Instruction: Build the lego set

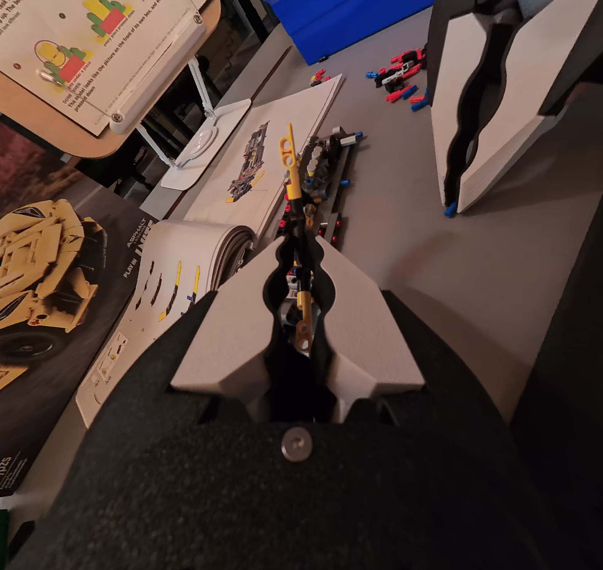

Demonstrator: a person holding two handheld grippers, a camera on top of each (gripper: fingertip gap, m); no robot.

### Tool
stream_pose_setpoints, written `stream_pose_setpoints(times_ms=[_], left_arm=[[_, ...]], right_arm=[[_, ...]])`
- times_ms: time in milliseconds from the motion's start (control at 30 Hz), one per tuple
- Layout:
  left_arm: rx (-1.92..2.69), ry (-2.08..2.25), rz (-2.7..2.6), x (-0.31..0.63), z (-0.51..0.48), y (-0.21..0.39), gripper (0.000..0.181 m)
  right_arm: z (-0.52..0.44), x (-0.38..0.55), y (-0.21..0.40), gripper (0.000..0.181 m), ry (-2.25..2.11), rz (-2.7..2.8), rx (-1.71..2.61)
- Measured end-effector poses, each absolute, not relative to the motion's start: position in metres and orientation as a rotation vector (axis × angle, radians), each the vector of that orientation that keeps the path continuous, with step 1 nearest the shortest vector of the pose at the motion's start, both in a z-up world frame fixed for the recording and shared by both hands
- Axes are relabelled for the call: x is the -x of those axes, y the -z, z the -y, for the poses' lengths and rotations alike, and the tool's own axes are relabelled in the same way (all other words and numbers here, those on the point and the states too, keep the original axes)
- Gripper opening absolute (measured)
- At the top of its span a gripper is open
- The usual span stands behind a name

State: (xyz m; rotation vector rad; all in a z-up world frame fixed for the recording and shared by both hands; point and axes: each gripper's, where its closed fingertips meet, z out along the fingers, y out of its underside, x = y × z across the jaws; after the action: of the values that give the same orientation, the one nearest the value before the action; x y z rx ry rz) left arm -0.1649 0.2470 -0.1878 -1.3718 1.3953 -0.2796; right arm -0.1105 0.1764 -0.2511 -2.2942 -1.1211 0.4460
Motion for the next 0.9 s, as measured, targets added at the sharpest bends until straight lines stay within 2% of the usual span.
stream_pose_setpoints(times_ms=[400,600,667,800,900], left_arm=[[1.340,0.240,-1.490,0.161,-0.236,0.199,0.005],[1.339,0.245,-1.667,0.159,-0.217,0.220,0.006],[1.398,0.405,-1.708,0.159,-0.204,0.213,0.006],[1.796,1.078,-1.672,0.161,-0.176,0.197,0.005],[2.045,1.498,-1.652,0.167,-0.159,0.202,0.005]], right_arm=[[-0.170,0.103,0.247,0.011,-0.478,1.082,2.166],[-0.172,0.104,0.251,0.004,-0.464,1.063,2.176],[-0.169,0.106,0.244,0.004,-0.553,1.023,2.195],[-0.168,0.121,0.197,0.003,-0.716,0.917,2.034],[-0.163,0.126,0.187,0.003,-0.740,0.878,1.983]])
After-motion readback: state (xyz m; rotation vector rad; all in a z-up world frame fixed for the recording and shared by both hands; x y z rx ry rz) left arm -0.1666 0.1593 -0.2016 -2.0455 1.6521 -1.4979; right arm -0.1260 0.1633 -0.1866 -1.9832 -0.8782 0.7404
